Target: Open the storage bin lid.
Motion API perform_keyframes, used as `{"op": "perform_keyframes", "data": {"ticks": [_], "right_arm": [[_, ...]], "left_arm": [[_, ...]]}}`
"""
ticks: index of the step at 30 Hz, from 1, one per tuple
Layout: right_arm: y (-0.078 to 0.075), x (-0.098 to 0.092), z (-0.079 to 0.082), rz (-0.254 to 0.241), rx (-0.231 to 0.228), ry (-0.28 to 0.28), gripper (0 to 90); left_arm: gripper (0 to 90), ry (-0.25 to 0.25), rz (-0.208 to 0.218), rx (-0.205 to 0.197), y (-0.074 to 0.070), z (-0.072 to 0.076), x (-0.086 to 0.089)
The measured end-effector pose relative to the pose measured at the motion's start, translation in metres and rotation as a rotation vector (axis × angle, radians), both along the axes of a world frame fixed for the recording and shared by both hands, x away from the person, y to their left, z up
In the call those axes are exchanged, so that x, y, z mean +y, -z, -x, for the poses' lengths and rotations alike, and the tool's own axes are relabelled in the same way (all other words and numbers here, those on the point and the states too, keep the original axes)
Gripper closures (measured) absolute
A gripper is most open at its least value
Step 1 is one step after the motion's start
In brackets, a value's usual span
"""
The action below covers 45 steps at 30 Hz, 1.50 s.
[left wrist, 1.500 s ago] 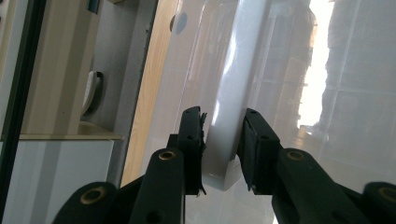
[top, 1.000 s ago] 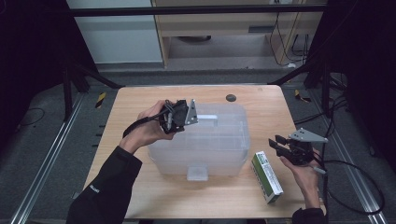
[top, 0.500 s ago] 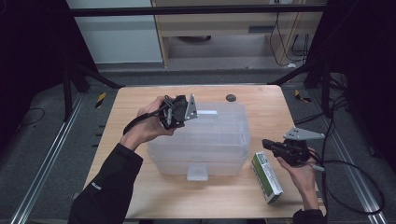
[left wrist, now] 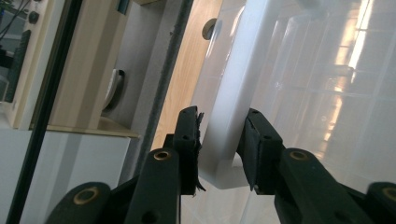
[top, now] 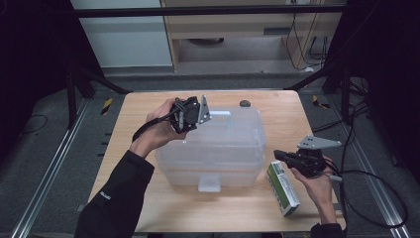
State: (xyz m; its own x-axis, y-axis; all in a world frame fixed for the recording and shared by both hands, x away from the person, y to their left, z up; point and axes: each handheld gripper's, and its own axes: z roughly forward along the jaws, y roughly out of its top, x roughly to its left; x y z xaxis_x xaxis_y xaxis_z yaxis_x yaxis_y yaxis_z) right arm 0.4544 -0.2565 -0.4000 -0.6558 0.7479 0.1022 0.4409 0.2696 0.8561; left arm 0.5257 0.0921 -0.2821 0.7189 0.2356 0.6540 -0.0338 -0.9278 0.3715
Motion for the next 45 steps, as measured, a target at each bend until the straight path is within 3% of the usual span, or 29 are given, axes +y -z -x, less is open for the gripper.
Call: {"op": "perform_keyframes", "data": {"ticks": [3,14,16,25,27,31,39,41,45], "right_arm": [[0.001,0.002,0.000,0.000,0.006,-0.009,90.0],[0.002,0.007,0.000,-0.028,0.010,-0.053,90.0],[0.001,0.013,0.001,-0.024,0.007,-0.079,90.0],[0.001,0.025,-0.002,-0.047,-0.004,-0.104,90.0],[-0.001,0.026,-0.003,-0.080,-0.016,-0.102,90.0],[-0.003,0.023,-0.003,-0.106,-0.023,-0.083,90.0],[-0.001,0.026,-0.003,-0.083,-0.006,-0.084,90.0],[-0.001,0.026,-0.003,-0.083,-0.006,-0.083,90.0],[-0.001,0.026,-0.002,-0.080,-0.004,-0.082,90.0]], "left_arm": [[68.6,-0.006,-0.009,-0.013,-0.001,-0.001,-0.001],[67.7,-0.055,0.019,-0.032,-0.006,-0.013,-0.004],[67.4,-0.068,0.038,-0.028,-0.006,-0.017,-0.004],[66.2,-0.091,0.071,-0.006,-0.010,-0.026,-0.003],[66.0,-0.093,0.084,0.003,-0.010,-0.027,-0.002],[65.3,-0.091,0.084,0.007,-0.009,-0.026,-0.002],[54.8,-0.094,0.110,0.009,-0.012,-0.019,0.006],[52.5,-0.088,0.125,0.008,-0.013,-0.017,0.008],[49.1,-0.110,0.198,0.007,-0.021,-0.005,0.027]]}}
